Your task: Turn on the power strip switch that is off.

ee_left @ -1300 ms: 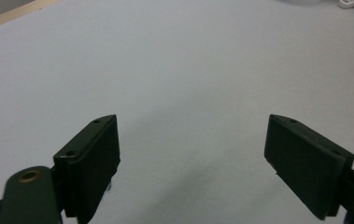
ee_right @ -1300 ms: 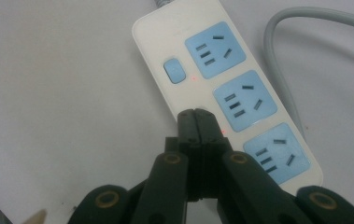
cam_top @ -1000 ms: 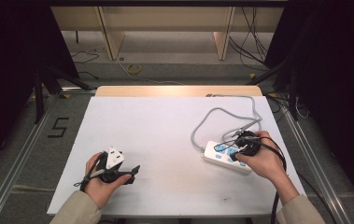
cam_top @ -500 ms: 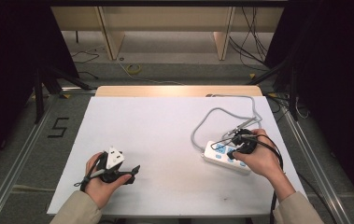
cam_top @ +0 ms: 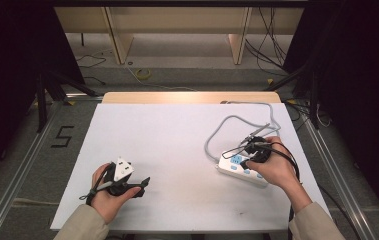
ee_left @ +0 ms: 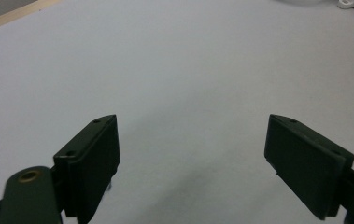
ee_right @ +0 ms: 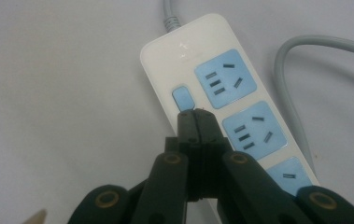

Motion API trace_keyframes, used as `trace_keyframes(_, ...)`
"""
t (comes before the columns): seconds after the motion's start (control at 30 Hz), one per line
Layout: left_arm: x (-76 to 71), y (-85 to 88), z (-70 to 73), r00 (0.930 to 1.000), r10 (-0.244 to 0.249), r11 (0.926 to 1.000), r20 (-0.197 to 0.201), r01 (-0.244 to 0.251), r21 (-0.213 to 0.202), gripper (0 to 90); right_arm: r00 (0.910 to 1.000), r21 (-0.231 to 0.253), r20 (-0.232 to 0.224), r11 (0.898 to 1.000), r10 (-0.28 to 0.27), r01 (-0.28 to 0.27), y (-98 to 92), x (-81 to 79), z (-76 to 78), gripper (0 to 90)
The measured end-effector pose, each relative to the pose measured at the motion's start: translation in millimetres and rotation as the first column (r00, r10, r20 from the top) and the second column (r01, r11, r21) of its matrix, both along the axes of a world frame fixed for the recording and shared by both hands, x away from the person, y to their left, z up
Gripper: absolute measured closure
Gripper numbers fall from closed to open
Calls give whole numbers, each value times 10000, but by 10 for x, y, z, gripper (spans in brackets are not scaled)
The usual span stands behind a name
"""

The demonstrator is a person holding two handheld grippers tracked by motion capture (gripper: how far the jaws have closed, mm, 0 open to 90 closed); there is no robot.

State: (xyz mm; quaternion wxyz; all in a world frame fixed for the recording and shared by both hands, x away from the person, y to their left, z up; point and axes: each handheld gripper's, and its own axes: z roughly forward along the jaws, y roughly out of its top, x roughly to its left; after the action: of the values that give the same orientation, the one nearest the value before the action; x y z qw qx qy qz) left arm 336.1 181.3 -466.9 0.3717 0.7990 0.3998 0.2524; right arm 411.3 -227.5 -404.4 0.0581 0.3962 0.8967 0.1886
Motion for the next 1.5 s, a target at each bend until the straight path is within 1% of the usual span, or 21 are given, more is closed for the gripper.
trace_keyframes(1.5,0,-1,1,10000,-12,10000,24,12,2,179,9997,-142,-151,9997,175,-177,171,123,-58,900)
